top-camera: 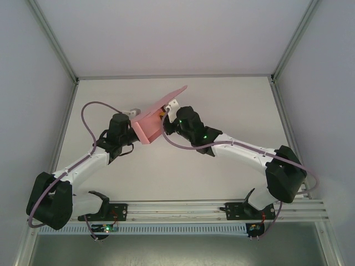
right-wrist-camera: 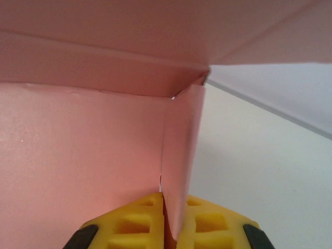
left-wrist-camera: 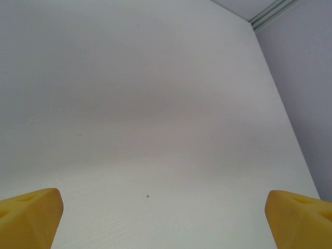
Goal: Assemble paper box
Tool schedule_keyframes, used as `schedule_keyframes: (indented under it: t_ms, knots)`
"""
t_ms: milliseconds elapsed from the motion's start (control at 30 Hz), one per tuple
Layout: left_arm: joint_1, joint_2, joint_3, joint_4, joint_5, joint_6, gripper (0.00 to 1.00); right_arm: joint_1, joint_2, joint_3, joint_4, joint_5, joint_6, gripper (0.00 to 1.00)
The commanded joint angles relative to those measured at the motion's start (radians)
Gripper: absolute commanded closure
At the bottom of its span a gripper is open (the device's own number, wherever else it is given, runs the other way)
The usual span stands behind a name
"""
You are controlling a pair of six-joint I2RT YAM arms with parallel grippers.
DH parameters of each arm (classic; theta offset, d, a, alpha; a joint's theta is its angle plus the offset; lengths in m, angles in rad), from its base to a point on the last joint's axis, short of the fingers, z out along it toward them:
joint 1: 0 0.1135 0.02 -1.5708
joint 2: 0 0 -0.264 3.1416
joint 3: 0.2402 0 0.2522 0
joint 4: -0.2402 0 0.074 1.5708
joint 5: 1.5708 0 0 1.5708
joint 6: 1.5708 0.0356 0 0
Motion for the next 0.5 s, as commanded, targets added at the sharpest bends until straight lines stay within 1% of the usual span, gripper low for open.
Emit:
schedule_keyframes:
  t_ms: [0,100,167,333,467]
  knots:
    - [-0.087,-0.056,0.081,0.101,0.126,0.06,0.0,-0.036,0.053,-0.088,0.081,-0.346,0.06,0.97]
    - [-0.088,-0.049,0.073,0.068,0.083,0.073,0.0,-0.124,0.042,-0.157,0.292,-0.533,0.23,0.96]
    - [-0.087,-0.046,0.066,0.032,0.038,0.087,0.0,-0.163,0.031,-0.173,0.337,-0.562,0.284,0.95]
    - [-0.087,-0.035,0.055,-0.137,-0.136,0.13,0.0,-0.2,-0.076,-0.193,0.221,-0.458,0.217,0.95]
    - [-0.086,-0.042,0.045,-0.272,-0.288,0.102,0.0,-0.215,-0.19,-0.211,0.041,-0.278,0.159,0.95]
